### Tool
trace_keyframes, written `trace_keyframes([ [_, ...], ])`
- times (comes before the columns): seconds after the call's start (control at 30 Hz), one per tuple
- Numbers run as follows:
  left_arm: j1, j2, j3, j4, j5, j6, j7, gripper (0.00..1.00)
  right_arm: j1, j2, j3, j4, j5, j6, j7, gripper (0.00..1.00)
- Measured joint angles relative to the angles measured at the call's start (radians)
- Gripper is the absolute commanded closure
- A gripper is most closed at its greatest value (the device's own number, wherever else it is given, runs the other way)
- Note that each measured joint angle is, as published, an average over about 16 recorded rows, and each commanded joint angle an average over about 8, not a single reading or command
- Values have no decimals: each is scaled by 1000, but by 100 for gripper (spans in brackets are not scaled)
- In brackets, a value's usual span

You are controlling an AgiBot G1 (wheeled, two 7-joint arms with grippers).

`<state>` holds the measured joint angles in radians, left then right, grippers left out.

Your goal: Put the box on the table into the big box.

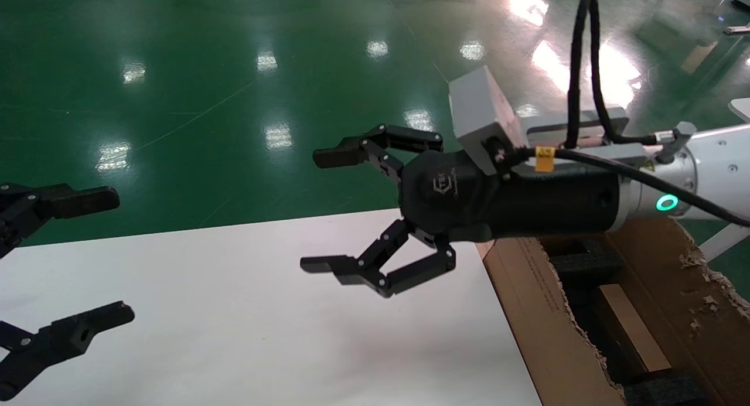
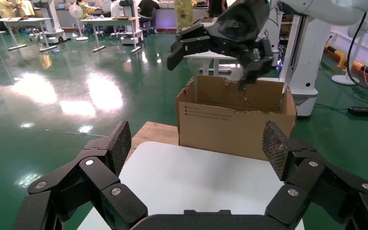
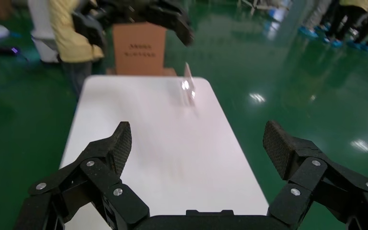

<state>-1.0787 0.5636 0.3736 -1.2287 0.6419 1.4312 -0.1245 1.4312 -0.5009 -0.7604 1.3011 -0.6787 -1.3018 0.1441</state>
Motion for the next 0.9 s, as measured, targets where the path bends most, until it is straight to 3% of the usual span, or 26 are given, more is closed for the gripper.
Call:
trace_keyframes([
  [0.3,0,0,0,0,0,0,0,0,-245,-75,330,-12,-35,-132,29,0],
  [0.47,0,0,0,0,0,0,0,0,-344,-106,464,-16,-50,-185,40,0],
  [0.63,0,0,0,0,0,0,0,0,-392,-120,528,-19,-57,-210,46,0],
  [0.9,0,0,0,0,0,0,0,0,-400,-123,539,-20,-59,-215,46,0],
])
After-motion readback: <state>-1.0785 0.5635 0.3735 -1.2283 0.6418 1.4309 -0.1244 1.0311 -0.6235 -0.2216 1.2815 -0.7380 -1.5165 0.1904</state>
